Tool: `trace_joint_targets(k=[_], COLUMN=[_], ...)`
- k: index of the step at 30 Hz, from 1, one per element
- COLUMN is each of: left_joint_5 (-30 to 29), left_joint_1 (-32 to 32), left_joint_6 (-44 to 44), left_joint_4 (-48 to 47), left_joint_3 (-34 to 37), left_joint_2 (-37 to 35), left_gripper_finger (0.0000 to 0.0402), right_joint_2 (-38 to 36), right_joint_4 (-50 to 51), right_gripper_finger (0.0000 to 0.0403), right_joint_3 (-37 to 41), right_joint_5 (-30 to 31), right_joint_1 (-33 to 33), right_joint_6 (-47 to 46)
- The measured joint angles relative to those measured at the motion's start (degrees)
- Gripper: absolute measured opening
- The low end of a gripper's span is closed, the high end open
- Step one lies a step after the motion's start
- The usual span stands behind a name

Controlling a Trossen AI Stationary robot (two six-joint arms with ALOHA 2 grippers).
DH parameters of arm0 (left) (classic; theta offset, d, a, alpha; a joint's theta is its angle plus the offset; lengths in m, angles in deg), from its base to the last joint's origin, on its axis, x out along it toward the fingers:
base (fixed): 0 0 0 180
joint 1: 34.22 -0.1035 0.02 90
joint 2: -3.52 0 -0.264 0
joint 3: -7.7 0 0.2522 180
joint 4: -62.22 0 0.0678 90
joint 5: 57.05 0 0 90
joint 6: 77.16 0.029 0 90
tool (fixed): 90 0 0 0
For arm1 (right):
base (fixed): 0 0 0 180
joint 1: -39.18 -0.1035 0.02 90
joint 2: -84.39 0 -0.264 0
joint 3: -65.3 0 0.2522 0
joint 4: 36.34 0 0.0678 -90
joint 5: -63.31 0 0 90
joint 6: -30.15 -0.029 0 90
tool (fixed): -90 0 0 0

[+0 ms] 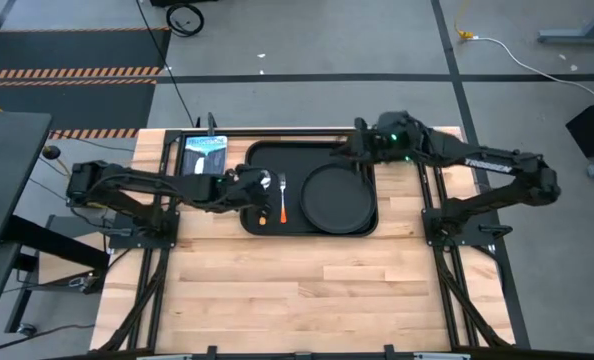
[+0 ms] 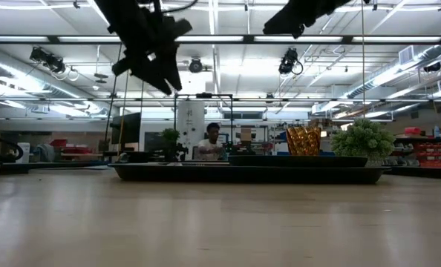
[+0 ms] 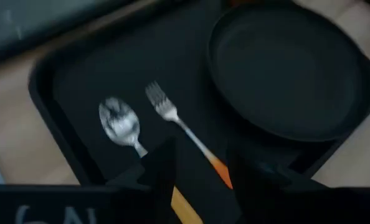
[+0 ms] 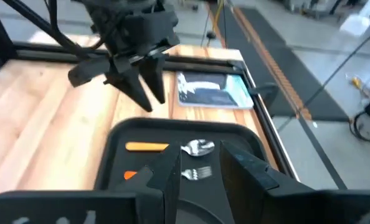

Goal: Pick and place plate/cup/fork/spoon on tray
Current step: Return to Home Position

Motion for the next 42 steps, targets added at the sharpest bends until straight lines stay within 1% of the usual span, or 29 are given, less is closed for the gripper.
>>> trace_joint_targets(k=[4,8,11,13,20,22,24,26,29,30,32,36,40,42], left_joint_5=[-3.03,-2.34,-0.71,0.70,5.94,8.49,10.60,12.76,16.78,17.54,17.56,17.50,17.78,18.36], left_joint_1=[1.88,3.42,4.54,4.82,4.36,4.05,3.67,3.16,2.60,2.60,2.61,2.20,0.90,-0.12], left_joint_6=[8.65,17.41,22.38,23.43,28.98,30.85,32.12,33.02,33.27,33.05,32.54,33.73,37.29,39.09], left_joint_4=[2.31,5.59,5.63,5.16,6.92,7.45,10.31,15.39,25.49,28.60,31.58,37.50,42.44,45.27], left_joint_3=[-0.01,-0.02,0.04,0.00,0.02,0.02,0.88,3.60,10.50,12.69,16.70,22.82,28.46,31.05], left_joint_2=[-2.04,-2.95,-4.04,-5.23,-11.51,-13.34,-15.25,-17.01,-19.49,-20.02,-21.21,-23.77,-27.54,-29.47], left_gripper_finger=[0.0142,0.0132,0.0122,0.0111,0.0053,0.0038,0.0025,0.0014,0.0005,0.0005,0.0005,0.0009,0.0008,0.0008], right_joint_2=[-5.37,-10.23,-13.88,-16.48,-24.56,-26.28,-27.67,-28.55,-29.08,-29.30,-29.49,-30.08,-30.70,-30.79], right_joint_4=[-9.60,-13.23,-15.60,-16.58,-22.91,-26.97,-31.64,-36.82,-43.43,-45.01,-47.71,-49.09,-49.21,-49.19], right_gripper_finger=[0.0116,0.0116,0.0116,0.0116,0.0116,0.0116,0.0116,0.0116,0.0116,0.0116,0.0116,0.0116,0.0116,0.0116], right_joint_3=[10.09,17.77,22.57,25.57,35.24,38.16,41.28,44.50,48.48,49.64,51.51,53.53,55.20,55.78], right_joint_5=[-0.02,0.01,0.19,0.14,0.39,0.62,0.62,0.64,1.65,2.36,3.68,6.23,8.86,9.20], right_joint_1=[-1.77,-2.47,-2.48,-2.53,-4.20,-4.98,-5.76,-6.63,-7.62,-7.84,-8.14,-8.23,-8.24,-8.23], right_joint_6=[-1.90,-5.09,-8.69,-11.01,-17.27,-18.95,-20.34,-21.24,-21.32,-21.31,-21.30,-21.05,-20.62,-19.98])
